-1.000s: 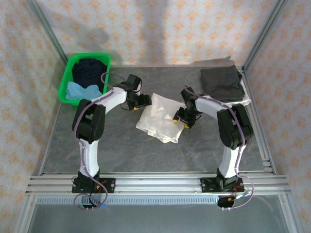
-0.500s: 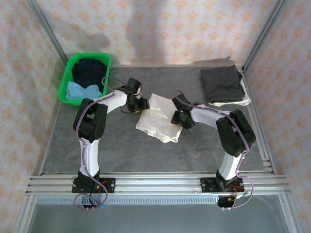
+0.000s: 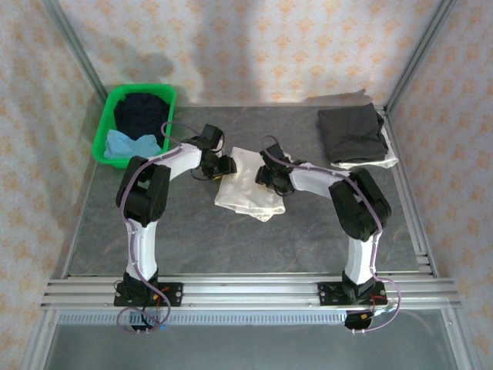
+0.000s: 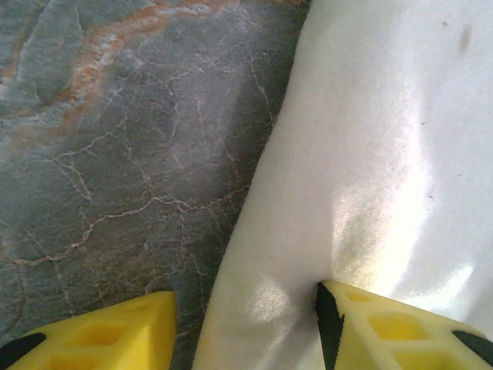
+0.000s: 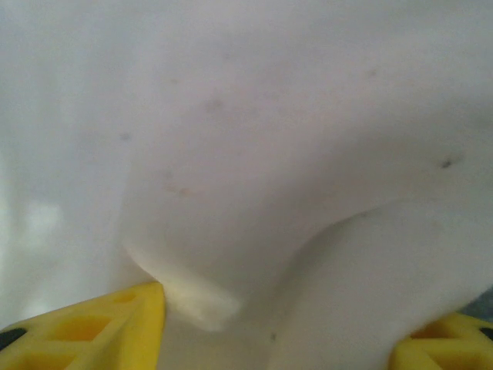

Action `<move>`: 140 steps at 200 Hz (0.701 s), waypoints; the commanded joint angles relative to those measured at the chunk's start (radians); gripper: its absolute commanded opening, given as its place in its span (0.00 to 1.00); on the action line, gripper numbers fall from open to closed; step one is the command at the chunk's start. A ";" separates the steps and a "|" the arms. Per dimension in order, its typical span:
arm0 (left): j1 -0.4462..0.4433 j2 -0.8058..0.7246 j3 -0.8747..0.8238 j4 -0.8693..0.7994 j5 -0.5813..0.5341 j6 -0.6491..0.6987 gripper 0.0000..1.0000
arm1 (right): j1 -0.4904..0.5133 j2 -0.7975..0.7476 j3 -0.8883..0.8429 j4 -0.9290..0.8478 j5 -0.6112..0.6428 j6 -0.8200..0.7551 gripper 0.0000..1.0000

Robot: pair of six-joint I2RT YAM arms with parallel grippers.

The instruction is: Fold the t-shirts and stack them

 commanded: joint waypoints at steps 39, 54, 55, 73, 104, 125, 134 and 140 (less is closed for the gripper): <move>-0.006 0.005 -0.041 -0.064 0.032 0.021 0.51 | 0.003 0.021 0.065 -0.202 0.142 0.006 0.61; -0.006 0.004 -0.044 -0.061 0.031 0.015 0.51 | 0.004 0.048 0.082 -0.212 0.126 -0.003 0.60; -0.007 0.004 -0.042 -0.061 0.031 0.015 0.51 | 0.004 0.050 0.083 -0.214 0.125 -0.003 0.60; -0.007 0.004 -0.041 -0.060 0.032 0.013 0.51 | 0.009 0.072 0.092 -0.210 0.099 -0.008 0.58; -0.007 -0.002 -0.044 -0.057 0.029 0.005 0.50 | 0.029 0.093 0.099 -0.178 0.047 -0.015 0.55; -0.007 -0.003 -0.051 -0.044 0.030 -0.006 0.50 | 0.034 0.111 0.097 -0.114 -0.040 -0.013 0.49; -0.008 -0.004 -0.057 -0.038 0.032 -0.012 0.49 | 0.036 0.119 0.098 -0.093 -0.061 -0.018 0.43; -0.010 -0.008 -0.063 -0.031 0.027 -0.017 0.49 | 0.037 0.121 0.099 -0.087 -0.060 -0.021 0.38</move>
